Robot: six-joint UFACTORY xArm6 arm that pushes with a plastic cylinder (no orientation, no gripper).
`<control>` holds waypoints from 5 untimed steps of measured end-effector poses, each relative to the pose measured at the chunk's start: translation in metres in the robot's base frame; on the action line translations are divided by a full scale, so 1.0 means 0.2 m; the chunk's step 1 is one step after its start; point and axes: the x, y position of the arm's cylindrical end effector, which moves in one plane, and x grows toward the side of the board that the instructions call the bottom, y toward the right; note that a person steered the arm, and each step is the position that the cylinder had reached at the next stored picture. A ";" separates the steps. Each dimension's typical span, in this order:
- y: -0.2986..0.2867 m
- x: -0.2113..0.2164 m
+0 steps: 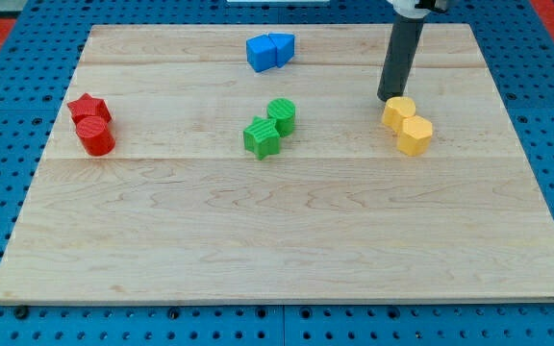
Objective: Slide the yellow hexagon slightly down
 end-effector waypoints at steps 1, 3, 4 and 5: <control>0.00 0.00; 0.37 0.04; 0.61 0.24; 0.70 0.26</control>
